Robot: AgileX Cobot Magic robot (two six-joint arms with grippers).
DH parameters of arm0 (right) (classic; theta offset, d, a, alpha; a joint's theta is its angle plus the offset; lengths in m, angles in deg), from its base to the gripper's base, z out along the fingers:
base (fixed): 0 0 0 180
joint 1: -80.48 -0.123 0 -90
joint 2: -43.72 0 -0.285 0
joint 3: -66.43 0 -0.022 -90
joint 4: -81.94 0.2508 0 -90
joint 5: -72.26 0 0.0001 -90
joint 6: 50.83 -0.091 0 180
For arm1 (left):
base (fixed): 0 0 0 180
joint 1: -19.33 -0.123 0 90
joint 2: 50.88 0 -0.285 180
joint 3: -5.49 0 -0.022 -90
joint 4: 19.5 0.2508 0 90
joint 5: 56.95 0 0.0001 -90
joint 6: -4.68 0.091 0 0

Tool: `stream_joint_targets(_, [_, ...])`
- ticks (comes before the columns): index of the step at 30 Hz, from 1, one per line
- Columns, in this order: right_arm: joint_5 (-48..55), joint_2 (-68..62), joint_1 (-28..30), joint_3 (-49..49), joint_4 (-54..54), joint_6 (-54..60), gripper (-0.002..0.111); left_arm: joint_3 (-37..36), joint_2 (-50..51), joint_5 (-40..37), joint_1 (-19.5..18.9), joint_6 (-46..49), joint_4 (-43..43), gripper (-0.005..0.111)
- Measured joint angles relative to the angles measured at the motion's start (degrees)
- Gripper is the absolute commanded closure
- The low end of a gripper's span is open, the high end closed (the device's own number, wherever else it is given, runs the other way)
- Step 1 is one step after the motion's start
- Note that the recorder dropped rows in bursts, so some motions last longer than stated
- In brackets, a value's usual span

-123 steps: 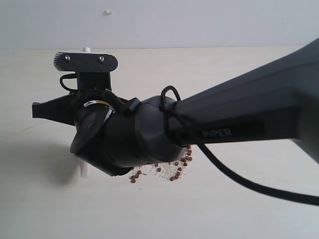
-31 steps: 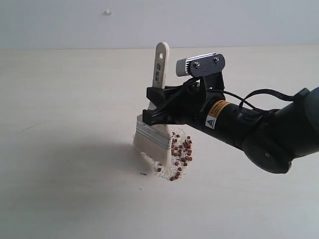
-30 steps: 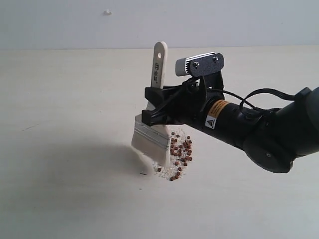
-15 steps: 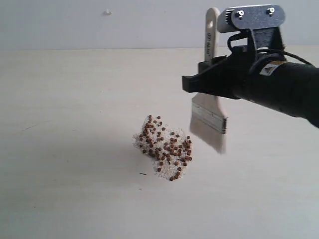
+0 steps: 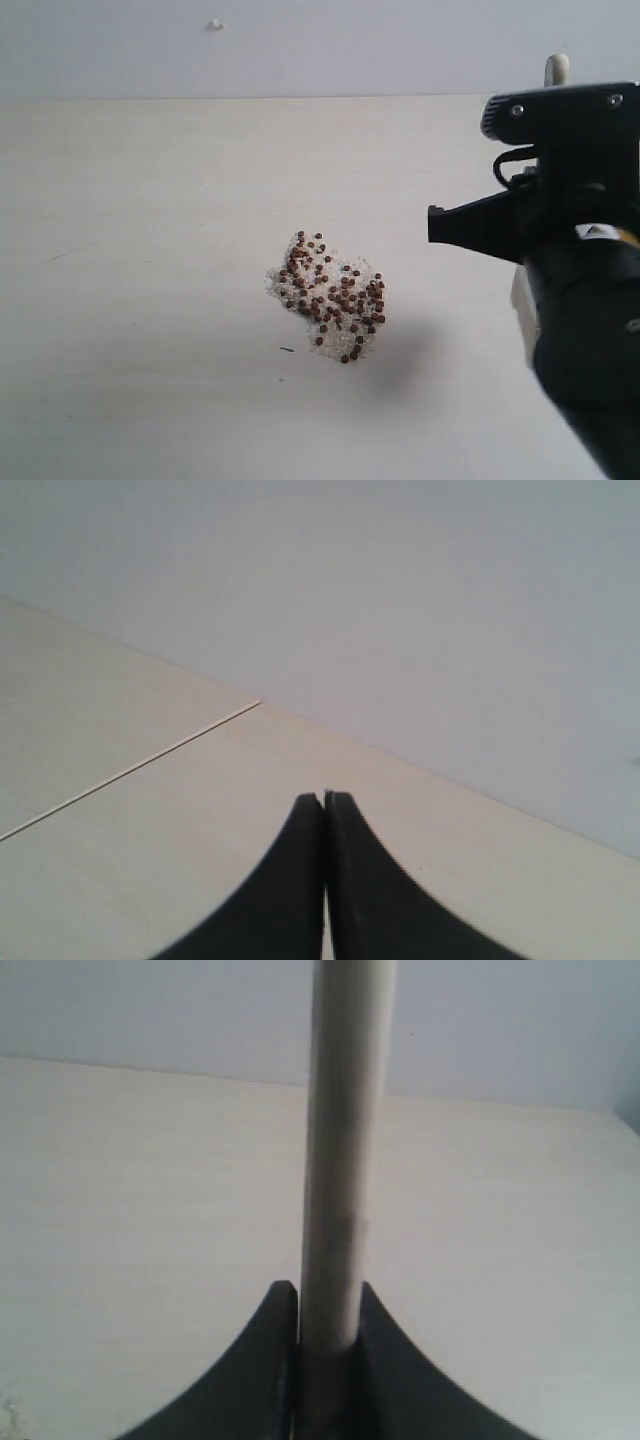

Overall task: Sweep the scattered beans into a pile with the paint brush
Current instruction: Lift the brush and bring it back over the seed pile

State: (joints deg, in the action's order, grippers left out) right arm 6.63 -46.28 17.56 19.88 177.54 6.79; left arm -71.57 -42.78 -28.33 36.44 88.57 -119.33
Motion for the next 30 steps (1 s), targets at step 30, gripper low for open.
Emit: stream_joint_targets(30, [-4.13,-33.68,-4.58,23.19,-2.27,-5.36,0.108,0.0,0.0,0.0,0.0,0.0,0.0,0.107])
